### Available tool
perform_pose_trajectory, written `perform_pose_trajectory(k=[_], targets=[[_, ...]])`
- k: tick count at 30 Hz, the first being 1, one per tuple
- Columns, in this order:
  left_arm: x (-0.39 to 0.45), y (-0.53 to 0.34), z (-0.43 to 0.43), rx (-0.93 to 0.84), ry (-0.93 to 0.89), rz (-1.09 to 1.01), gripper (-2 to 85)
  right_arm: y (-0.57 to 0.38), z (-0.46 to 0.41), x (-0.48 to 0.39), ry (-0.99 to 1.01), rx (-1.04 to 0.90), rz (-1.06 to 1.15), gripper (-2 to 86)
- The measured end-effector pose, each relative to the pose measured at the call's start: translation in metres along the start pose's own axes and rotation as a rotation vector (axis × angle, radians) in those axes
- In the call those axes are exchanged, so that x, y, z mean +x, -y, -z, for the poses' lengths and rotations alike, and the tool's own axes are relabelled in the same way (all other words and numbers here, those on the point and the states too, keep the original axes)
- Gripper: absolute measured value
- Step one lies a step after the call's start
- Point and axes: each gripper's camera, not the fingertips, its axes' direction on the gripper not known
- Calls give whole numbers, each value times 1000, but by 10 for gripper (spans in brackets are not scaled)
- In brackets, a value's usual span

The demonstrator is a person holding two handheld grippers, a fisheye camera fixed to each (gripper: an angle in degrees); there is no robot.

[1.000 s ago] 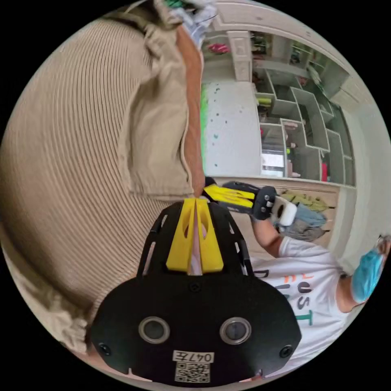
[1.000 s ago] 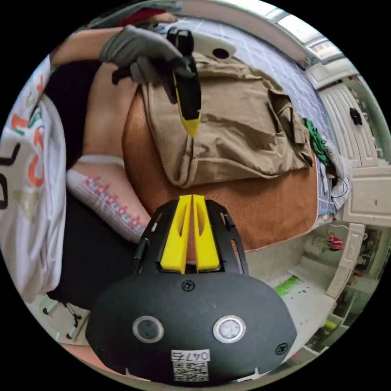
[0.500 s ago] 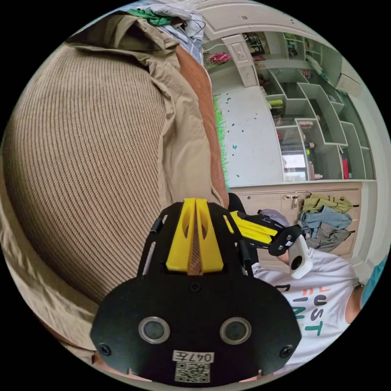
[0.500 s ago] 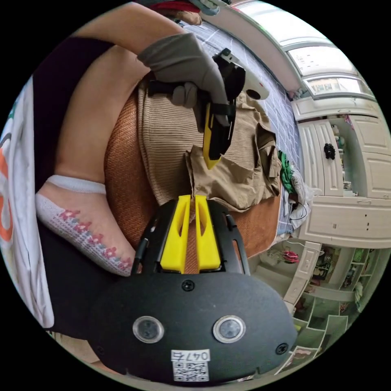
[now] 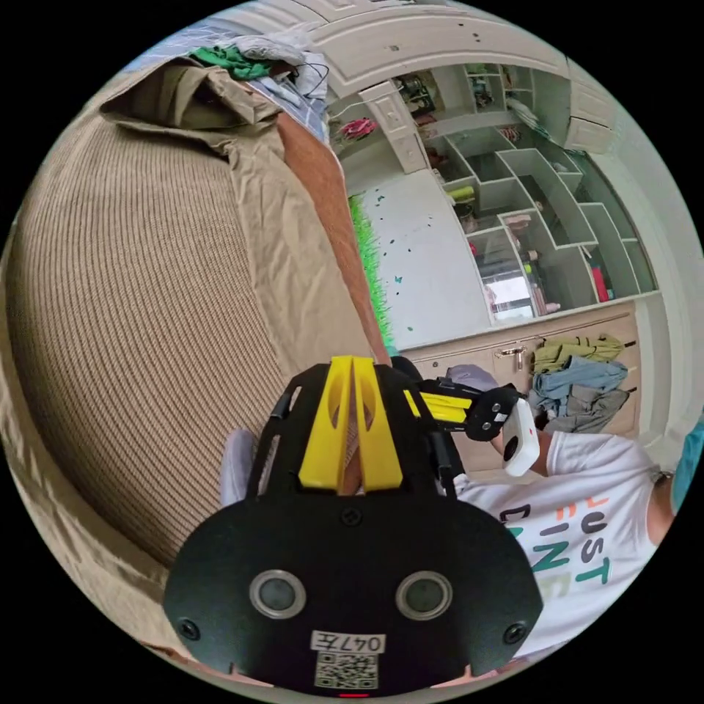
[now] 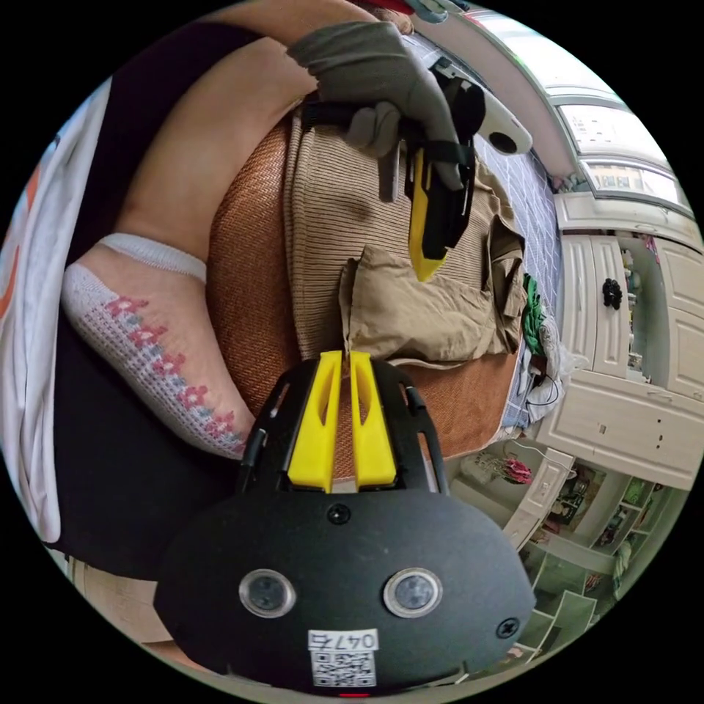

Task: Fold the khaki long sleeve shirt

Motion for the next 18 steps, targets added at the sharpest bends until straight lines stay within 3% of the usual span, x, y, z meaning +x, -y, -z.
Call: perform_pose_trajectory(k=[8,16,18], targets=[[-63,15,-35,-51,-68,182,-10,-16,6,14,-26,3,-50,-1],[1,-18,9,-50,163,123,-10,-47,15,35,-49,19,-66,1],[-23,-9,4,6,23,139,-10,-50,6,37,-34,8,-52,2]])
